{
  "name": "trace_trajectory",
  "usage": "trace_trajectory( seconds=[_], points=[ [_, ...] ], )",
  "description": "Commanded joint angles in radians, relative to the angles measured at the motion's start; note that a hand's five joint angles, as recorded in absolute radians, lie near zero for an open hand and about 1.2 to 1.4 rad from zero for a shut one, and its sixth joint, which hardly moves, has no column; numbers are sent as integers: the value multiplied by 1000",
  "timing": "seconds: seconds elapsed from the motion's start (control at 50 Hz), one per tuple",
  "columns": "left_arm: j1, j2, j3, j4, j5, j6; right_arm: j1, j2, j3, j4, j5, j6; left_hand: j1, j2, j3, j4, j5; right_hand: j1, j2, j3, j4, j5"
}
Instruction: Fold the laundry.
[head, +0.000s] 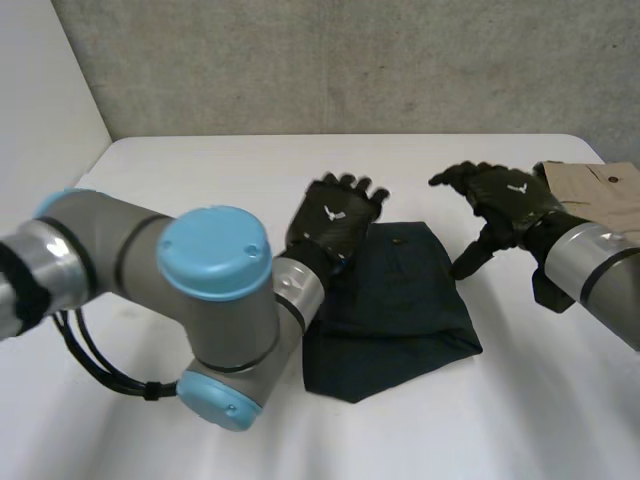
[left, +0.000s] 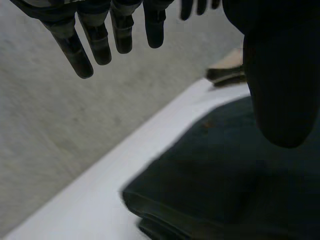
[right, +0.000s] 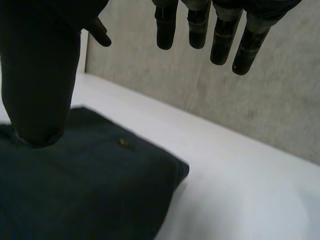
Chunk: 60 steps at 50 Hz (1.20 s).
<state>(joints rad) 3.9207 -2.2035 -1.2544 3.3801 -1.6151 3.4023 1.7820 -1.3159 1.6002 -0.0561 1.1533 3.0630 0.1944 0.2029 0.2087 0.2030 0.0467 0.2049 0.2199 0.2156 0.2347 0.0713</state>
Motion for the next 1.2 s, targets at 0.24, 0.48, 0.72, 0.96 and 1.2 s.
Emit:
trace_trajectory(
  seconds=[0.24, 0.48, 0.72, 0.96, 1.2],
  points=[
    [5, -194, 230, -192, 6, 8, 82, 274, -265, 150, 155, -96, 31, 22, 17, 22, 4, -30, -45, -41, -60, -71],
    [11, -252, 317, -370, 1, 14, 119, 414, -384, 263, 157, -181, 28, 19, 14, 19, 1, -30, -45, -41, -60, -71],
    [32, -225, 239, -443, -69, 167, 119, 438, -364, 260, 157, -294, 2, -7, -13, -7, -25, -30, -45, -41, -60, -71],
    [31, -159, 213, -372, -91, 190, 111, 432, -310, 198, 167, -339, -7, -16, -22, -16, -34, -30, -45, -41, -60, -71],
    [35, 73, 138, -240, -34, 98, 108, 160, -67, -16, 189, -323, -16, -25, -30, -25, -43, -30, -45, -41, -60, -71]
  ],
)
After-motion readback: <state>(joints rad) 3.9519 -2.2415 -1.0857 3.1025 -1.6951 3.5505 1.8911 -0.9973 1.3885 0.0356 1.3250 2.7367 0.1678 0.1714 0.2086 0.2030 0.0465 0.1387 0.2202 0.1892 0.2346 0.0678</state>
